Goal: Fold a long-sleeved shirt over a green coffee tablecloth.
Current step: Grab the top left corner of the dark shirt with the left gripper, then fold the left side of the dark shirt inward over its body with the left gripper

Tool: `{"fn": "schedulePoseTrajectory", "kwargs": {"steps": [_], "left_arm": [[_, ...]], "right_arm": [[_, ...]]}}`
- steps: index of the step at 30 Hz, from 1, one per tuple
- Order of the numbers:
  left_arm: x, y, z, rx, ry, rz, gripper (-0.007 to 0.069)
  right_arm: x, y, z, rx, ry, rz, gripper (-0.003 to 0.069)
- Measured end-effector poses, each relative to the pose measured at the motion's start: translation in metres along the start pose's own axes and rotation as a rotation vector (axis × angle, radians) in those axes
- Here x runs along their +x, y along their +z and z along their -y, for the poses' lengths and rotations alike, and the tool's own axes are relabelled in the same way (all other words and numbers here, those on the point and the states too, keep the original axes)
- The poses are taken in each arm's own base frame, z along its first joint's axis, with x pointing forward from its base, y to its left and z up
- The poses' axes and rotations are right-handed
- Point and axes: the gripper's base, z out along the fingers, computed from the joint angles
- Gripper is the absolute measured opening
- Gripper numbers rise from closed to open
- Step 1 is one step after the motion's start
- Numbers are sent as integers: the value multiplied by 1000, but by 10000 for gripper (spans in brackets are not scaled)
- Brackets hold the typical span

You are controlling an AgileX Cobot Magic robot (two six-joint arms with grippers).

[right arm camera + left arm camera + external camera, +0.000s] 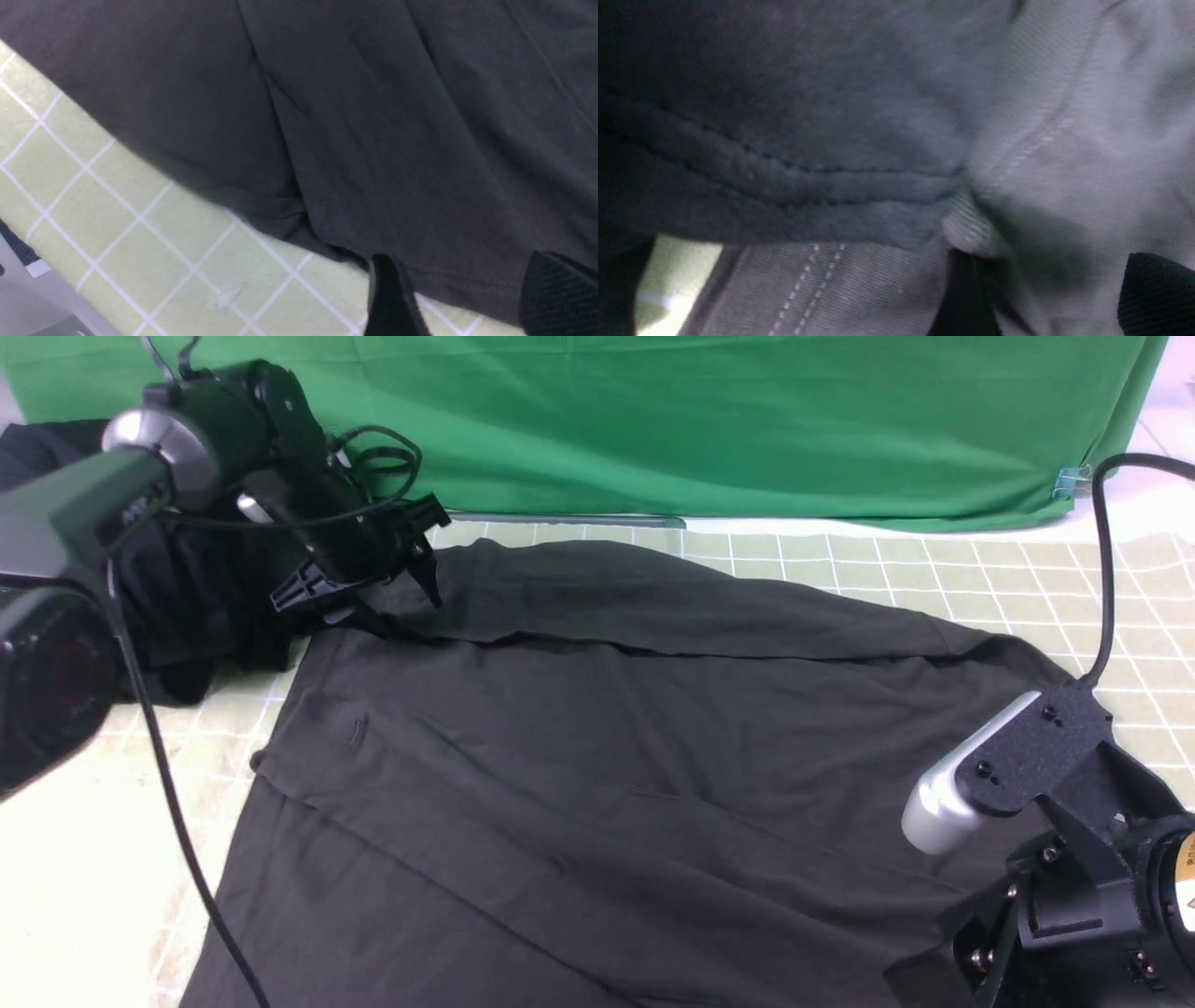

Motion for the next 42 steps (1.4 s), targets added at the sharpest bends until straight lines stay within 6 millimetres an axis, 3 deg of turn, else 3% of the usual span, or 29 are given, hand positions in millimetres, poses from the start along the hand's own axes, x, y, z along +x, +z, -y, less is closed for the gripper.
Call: {"fn": "schedulePoseTrajectory", "kwargs": {"steps": [5,9,12,20,24,30,35,42], "left_arm": [[-2,3,-3,-14,-12,-14,329],[-2,1,-7,-31,59,-39,73],[-4,-8,-3,-31,102,-46,8],[-4,-64,20,9,233,-4,-6],[10,-97,41,39,321,42,-6],[30,-128,61,30,406,93,-6],[51,-134,50,-32,425,45,-6],[93,-133,16,-146,421,-81,-6]], "right_arm": [[0,0,0,0,3,0,362],[0,0,0,0,3,0,360],[0,0,0,0,3,0,360],[0,0,0,0,4,3,360],[-2,0,0,1,6,20,360],[-2,0,0,1,7,26,360],[-2,0,0,1,13,26,360],[-2,0,0,2,13,27,360]]}}
